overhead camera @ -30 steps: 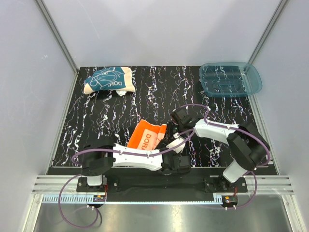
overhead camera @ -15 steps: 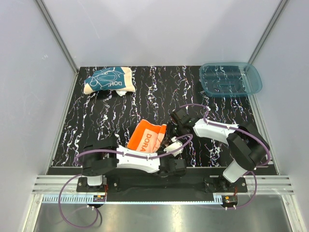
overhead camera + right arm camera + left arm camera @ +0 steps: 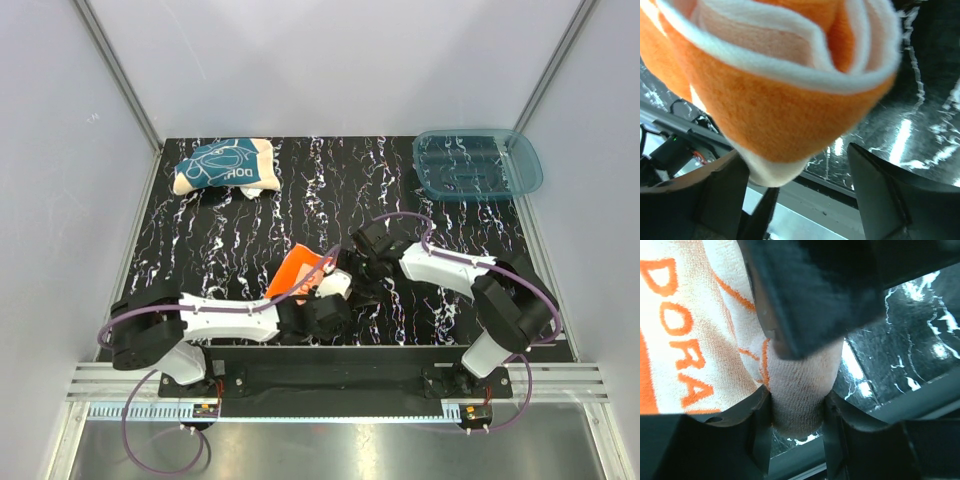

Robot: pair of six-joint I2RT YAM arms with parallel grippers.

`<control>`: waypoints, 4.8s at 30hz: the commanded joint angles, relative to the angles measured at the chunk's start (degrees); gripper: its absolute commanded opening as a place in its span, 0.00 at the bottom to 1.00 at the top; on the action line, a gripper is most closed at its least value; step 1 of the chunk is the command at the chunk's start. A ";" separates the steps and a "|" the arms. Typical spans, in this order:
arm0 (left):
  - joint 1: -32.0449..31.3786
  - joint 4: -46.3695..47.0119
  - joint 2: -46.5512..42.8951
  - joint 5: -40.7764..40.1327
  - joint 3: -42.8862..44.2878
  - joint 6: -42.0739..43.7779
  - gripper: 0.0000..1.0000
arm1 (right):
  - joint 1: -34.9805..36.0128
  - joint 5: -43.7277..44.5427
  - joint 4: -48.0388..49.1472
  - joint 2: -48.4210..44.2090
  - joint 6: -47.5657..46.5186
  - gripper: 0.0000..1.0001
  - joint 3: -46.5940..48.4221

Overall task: Roll the towels
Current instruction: Roll the towel

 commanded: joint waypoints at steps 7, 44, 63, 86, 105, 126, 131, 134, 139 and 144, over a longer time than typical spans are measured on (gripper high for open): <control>6.94 10.10 -5.70 17.95 -8.06 0.41 0.41 | -1.83 13.95 -16.35 -9.49 -3.66 0.95 11.68; 38.75 50.54 4.31 72.36 -23.71 -14.10 0.49 | -4.56 -5.02 31.36 -9.77 3.27 0.92 -15.29; 40.43 29.82 -1.39 65.88 -16.43 -5.23 0.65 | -2.45 -2.56 32.26 -0.35 5.30 0.38 -14.68; 6.70 -14.42 -15.74 1.01 8.90 4.45 0.72 | 1.68 -0.01 9.31 3.69 5.47 0.36 -2.10; -0.70 -11.61 6.86 -2.69 10.49 -3.46 0.72 | 2.65 -1.94 10.27 4.39 6.35 0.36 -3.42; 1.93 1.39 5.81 4.33 -0.41 1.02 0.56 | 2.91 0.34 3.78 4.04 3.63 0.83 -0.26; 3.42 3.78 4.75 8.20 -2.08 1.90 0.56 | 1.69 3.85 -1.06 5.18 0.12 0.96 3.25; 4.13 4.83 3.61 9.61 -3.14 1.90 0.56 | -2.44 3.86 -2.47 3.78 -1.29 0.98 4.66; 5.18 5.89 1.68 12.68 -4.72 1.99 0.58 | -11.58 3.15 -7.73 -0.70 -5.95 1.00 11.06; 7.20 8.70 -0.60 16.55 -6.04 2.43 0.58 | -14.22 3.16 -9.94 -3.69 -7.62 1.00 12.93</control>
